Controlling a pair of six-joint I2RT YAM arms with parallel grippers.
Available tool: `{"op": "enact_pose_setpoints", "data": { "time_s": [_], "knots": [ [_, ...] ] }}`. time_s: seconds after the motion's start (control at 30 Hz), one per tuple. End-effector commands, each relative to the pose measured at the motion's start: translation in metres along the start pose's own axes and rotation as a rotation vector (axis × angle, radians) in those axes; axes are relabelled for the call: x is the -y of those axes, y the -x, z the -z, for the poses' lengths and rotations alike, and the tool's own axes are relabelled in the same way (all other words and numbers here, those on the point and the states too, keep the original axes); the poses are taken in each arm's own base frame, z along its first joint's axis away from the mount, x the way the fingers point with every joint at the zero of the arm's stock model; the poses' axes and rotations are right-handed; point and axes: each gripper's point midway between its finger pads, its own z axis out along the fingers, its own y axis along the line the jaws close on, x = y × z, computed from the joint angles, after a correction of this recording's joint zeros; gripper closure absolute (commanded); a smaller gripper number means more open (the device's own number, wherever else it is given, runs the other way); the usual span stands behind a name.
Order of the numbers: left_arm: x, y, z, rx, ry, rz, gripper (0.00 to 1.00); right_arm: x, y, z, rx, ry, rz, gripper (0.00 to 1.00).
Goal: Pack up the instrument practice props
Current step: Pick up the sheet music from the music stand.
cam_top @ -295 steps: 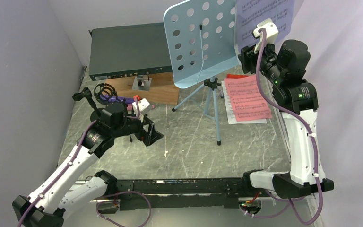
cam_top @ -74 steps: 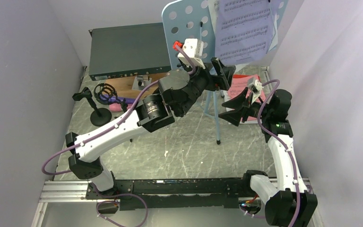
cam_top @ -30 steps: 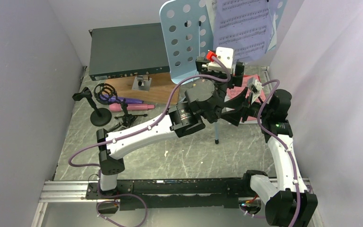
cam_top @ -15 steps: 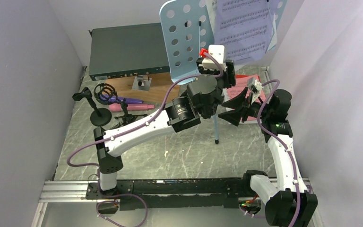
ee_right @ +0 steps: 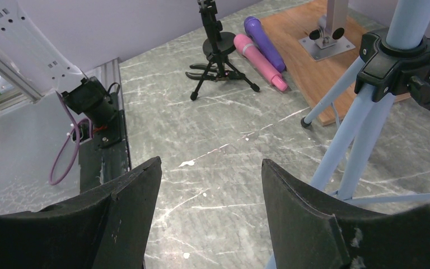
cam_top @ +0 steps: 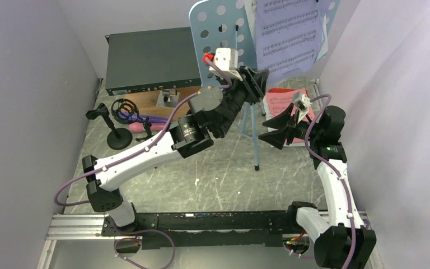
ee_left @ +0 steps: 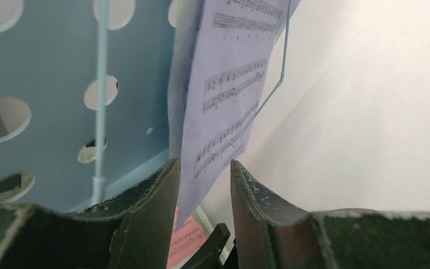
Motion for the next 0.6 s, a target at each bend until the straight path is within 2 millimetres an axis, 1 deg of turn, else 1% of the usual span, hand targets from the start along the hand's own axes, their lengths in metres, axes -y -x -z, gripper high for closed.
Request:
{"op": "enact_pose_setpoints", "data": {
  "time_s": [0.0,0.2,0.37,0.43,0.5,0.57],
  "knots": [
    [0.006,0.013,-0.006,-0.009,-0.114,0.133,0.56,-0.006,0.009,0.000,0.011,0.015,0.072,0.31],
    [0.009,0.008,-0.012,-0.044,-0.195,0.162,0.55,-0.006,0.009,0.000,0.011,0.015,0.077,0.31],
    [0.019,0.008,-0.009,-0.045,-0.270,0.158,0.56,-0.006,0.010,0.000,0.012,0.013,0.082,0.31],
    [0.021,0.009,-0.008,-0.044,-0.287,0.150,0.56,-0.006,0.007,0.000,0.007,0.013,0.059,0.31],
    [0.024,0.007,-0.007,-0.044,-0.308,0.135,0.58,-0.006,0.007,0.000,0.007,0.012,0.060,0.31],
    [0.025,0.006,-0.008,-0.033,-0.327,0.079,0.67,-0.006,0.007,0.000,0.007,0.011,0.060,0.31]
  ]
}}
